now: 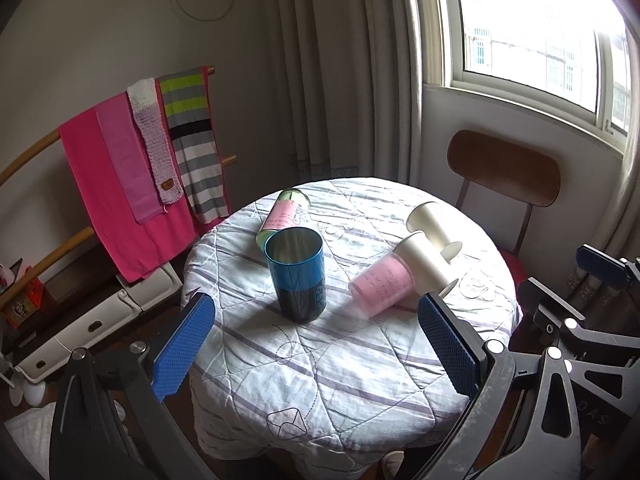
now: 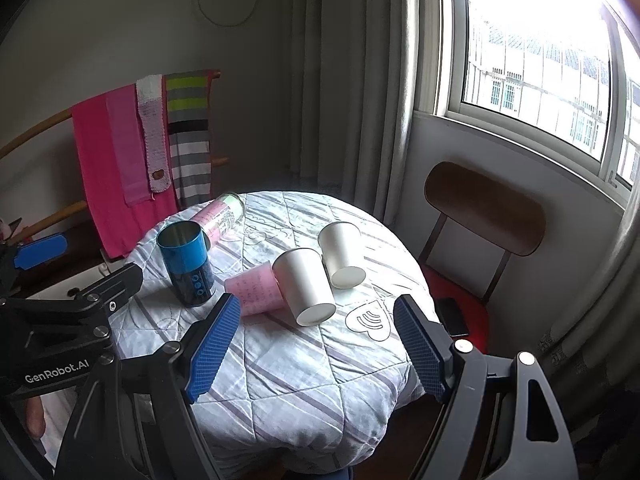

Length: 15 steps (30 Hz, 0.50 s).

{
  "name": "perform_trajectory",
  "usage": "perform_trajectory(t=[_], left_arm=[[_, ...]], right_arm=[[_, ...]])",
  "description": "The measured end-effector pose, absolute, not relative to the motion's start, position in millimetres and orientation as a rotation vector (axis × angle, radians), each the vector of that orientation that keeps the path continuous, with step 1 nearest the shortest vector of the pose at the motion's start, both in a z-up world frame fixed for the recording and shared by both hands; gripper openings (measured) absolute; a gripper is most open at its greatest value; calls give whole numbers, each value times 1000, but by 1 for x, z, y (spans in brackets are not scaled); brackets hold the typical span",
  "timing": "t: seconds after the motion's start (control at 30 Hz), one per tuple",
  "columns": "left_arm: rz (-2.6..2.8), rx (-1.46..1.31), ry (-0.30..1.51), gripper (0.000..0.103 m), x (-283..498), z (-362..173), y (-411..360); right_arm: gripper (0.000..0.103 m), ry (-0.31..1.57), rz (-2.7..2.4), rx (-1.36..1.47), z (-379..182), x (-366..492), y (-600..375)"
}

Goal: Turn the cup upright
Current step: 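Withdraw the right gripper and move it toward the lying white paper cup, then close the right gripper around the lying white paper cup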

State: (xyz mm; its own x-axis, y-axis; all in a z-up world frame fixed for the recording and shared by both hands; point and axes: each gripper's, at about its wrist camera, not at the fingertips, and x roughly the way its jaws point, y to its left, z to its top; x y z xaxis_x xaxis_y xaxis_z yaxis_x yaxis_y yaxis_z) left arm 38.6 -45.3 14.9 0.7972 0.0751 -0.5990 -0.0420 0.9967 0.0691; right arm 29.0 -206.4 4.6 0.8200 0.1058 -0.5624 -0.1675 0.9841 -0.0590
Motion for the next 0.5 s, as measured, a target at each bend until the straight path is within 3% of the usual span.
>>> perform_trajectory(t=[0.3, 0.5], left_arm=[[68, 19, 692, 103, 48, 3, -32], [68, 30, 747, 103, 62, -18, -33]], right_arm=[[80, 619, 139, -133, 2, 47, -217], [80, 727, 204, -158, -28, 88, -217]])
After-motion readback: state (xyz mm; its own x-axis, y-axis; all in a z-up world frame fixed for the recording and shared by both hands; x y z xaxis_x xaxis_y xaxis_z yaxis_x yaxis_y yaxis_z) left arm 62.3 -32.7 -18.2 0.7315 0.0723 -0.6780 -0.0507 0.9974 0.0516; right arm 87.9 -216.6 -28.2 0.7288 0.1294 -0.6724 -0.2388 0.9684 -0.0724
